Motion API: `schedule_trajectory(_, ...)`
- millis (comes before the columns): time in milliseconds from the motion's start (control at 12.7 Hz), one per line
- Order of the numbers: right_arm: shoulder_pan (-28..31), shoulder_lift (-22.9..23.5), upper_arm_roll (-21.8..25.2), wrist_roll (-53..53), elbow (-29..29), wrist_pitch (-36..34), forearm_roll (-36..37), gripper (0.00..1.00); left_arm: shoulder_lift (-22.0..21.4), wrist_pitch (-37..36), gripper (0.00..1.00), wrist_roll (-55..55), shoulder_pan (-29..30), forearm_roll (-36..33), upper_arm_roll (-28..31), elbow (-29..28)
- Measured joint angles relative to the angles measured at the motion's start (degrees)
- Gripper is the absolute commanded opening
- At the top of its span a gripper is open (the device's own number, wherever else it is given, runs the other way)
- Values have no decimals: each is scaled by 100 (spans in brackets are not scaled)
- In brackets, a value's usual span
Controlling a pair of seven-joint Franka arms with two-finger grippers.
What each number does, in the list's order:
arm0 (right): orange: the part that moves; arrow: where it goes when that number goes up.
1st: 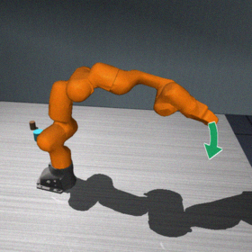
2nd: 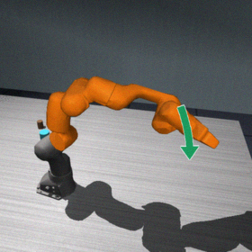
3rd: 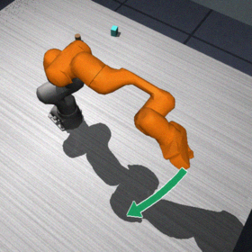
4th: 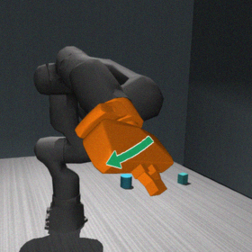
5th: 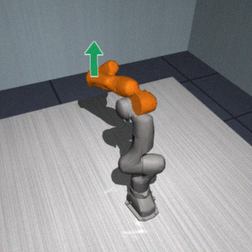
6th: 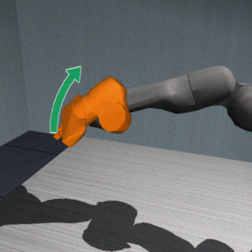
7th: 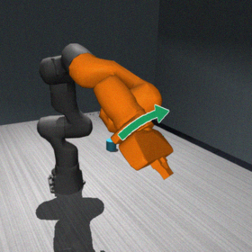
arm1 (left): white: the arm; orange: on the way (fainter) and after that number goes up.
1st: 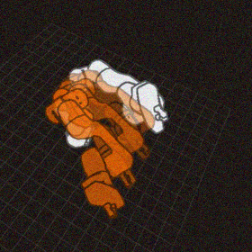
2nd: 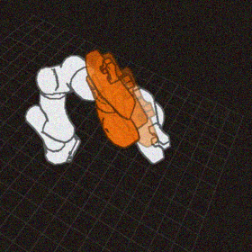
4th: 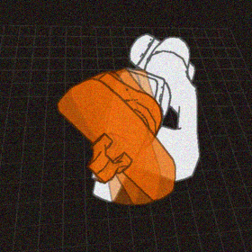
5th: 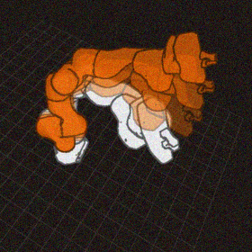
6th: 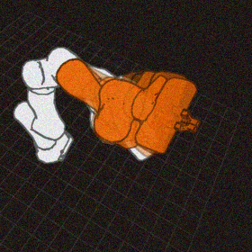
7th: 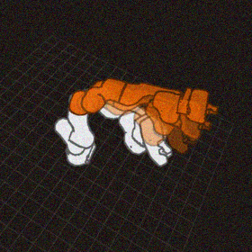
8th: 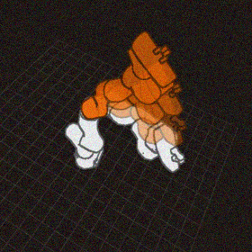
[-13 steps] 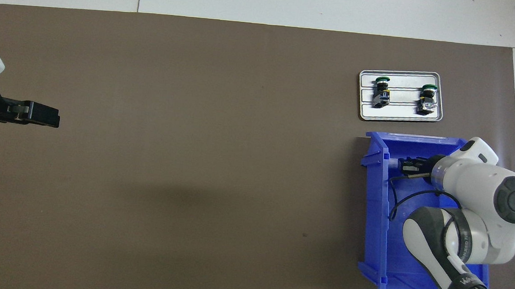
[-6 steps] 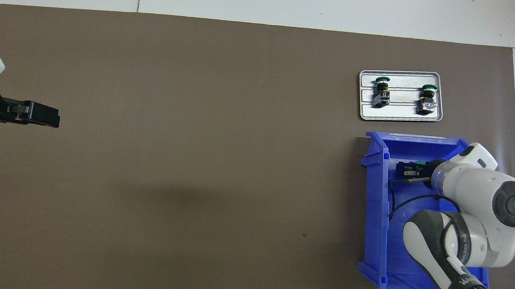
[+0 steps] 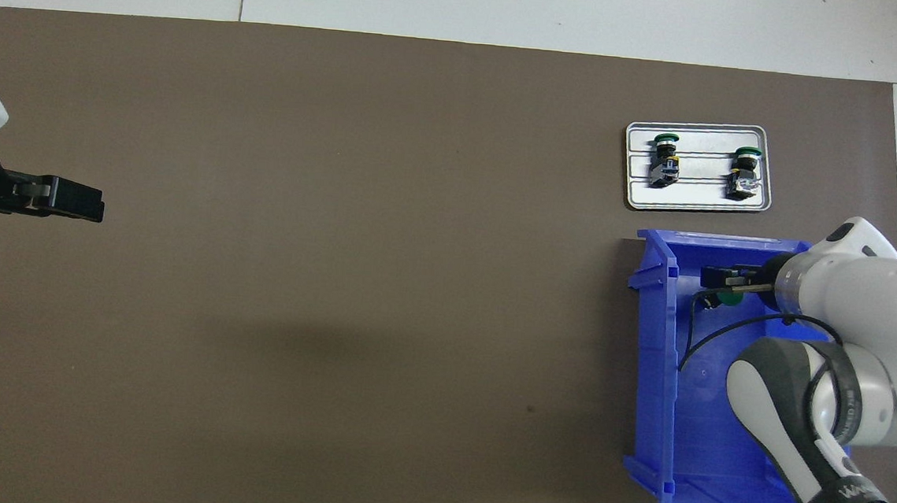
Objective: Place and press button with both arms
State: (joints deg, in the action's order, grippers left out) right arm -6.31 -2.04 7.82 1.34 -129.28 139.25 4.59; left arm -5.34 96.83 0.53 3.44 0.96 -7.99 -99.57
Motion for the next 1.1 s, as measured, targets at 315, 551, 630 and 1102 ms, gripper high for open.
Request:
schedule_trajectory(315,0,-100,-6,-367,1715,-2232,-102,98,0,0,100,0,0,0,0,0)
schedule_trajectory(551,76,-97,17,-767,2920,-3807,-409,99,0,0,100,0,0,0,0,0)
schedule_trajectory(630,105,-96,37,-768,3234,-4175,-408,100,0,0,100,0,0,0,0,0)
schedule_trajectory(1102,119,-65,-18,-759,3607,-4667,-255,100,0,0,100,0,0,0,0,0)
